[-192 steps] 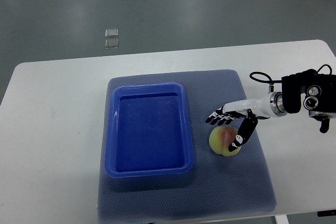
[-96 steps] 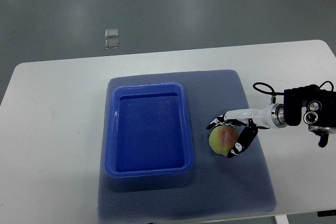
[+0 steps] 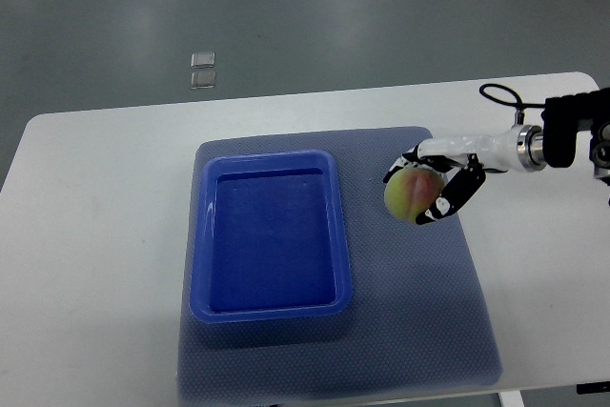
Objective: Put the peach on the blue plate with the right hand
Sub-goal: 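Lift the peach up off the mat with the right hand, then carry the peach over the blue tray and lower it inside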
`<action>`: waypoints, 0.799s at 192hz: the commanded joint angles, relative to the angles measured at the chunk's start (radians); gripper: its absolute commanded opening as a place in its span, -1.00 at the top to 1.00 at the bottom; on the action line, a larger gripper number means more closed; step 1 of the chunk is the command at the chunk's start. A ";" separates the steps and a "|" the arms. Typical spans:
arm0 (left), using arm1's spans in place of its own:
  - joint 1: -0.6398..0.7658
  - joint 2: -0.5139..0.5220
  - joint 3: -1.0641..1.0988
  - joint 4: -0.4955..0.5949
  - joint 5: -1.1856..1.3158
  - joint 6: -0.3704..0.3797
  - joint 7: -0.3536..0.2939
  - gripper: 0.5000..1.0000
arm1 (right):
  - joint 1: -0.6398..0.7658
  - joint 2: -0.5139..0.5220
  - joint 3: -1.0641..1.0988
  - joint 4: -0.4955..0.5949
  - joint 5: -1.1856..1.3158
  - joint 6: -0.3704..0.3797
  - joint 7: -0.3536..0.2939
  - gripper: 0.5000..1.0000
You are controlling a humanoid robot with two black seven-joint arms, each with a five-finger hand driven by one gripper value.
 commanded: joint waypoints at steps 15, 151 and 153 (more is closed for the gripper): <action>0.000 0.000 0.000 -0.001 0.000 0.000 0.000 -1.00 | 0.285 -0.121 0.012 -0.003 0.077 0.178 -0.006 0.94; 0.000 0.000 0.000 -0.011 0.001 -0.001 0.000 -1.00 | 0.379 0.426 -0.054 -0.268 0.116 0.084 -0.028 0.86; -0.001 0.000 0.000 -0.012 0.001 -0.001 0.000 -1.00 | 0.340 0.515 -0.052 -0.329 0.116 0.084 -0.028 0.85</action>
